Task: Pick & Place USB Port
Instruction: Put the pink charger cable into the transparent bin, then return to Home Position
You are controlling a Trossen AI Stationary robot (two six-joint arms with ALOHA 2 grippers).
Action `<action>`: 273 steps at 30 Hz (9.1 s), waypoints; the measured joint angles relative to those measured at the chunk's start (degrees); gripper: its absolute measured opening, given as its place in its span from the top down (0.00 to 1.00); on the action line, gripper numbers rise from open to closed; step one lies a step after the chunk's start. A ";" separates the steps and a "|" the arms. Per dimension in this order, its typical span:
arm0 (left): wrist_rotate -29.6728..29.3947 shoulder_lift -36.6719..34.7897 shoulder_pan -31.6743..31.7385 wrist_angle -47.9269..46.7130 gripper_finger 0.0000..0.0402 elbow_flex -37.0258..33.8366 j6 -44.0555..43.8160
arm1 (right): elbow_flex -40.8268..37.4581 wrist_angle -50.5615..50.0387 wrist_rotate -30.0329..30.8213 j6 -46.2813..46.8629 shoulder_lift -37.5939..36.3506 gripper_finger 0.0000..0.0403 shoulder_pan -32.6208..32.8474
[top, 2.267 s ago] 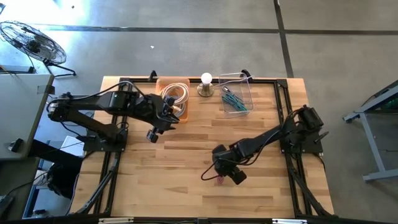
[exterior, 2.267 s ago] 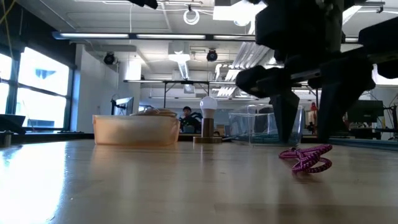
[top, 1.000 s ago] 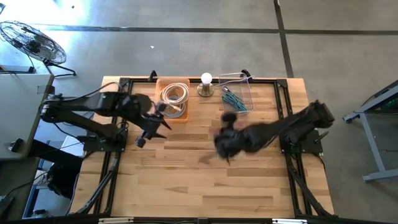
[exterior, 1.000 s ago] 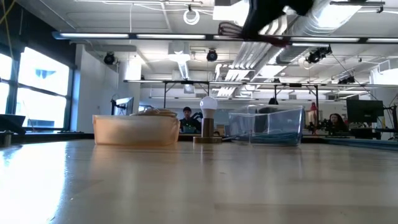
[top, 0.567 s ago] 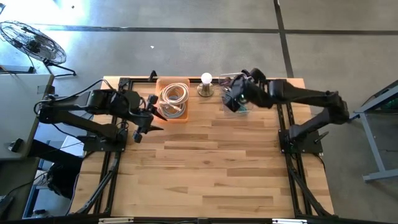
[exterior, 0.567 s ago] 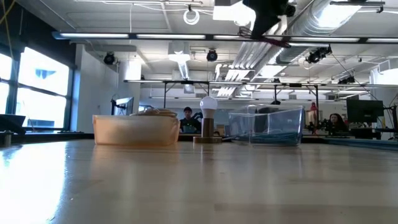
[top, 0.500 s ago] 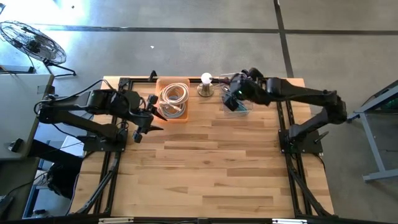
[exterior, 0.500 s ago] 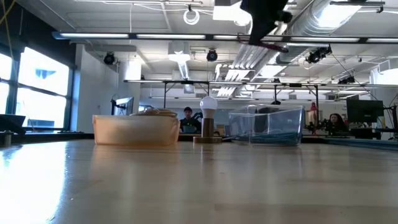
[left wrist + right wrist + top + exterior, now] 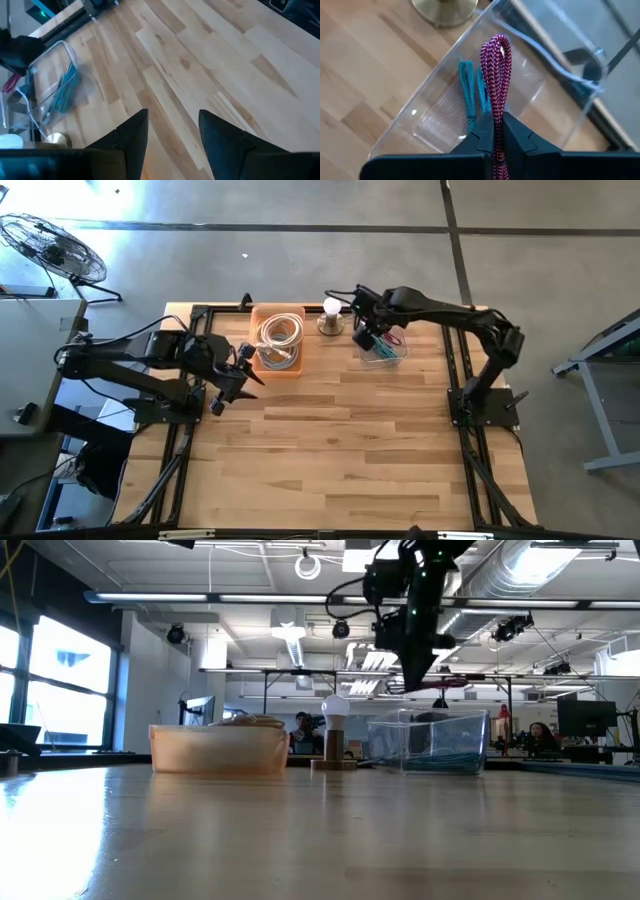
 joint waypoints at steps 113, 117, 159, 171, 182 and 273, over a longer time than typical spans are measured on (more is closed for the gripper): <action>3.19 -53.82 0.02 48.65 1.00 -61.97 -7.21 | -84.83 72.34 -29.95 -15.52 -77.63 1.00 26.66; 5.26 -53.82 0.02 49.50 1.00 -62.27 -7.54 | -84.83 72.32 -22.41 -14.10 -77.63 1.00 31.48; -13.78 -53.80 0.02 48.77 1.00 -62.51 -25.51 | -84.87 71.62 -7.52 -14.60 -77.59 1.00 49.09; -12.85 -53.80 0.02 48.60 1.00 -62.51 -25.51 | -84.89 70.55 -9.98 -13.96 -77.63 1.00 48.98; -12.35 -53.80 0.02 48.43 1.00 -62.51 -24.52 | -84.89 70.72 -6.96 -12.57 -77.63 1.00 48.95; -11.70 -53.80 0.00 48.69 1.00 -62.51 -13.07 | -84.89 71.92 -4.90 -17.13 -77.63 0.99 48.94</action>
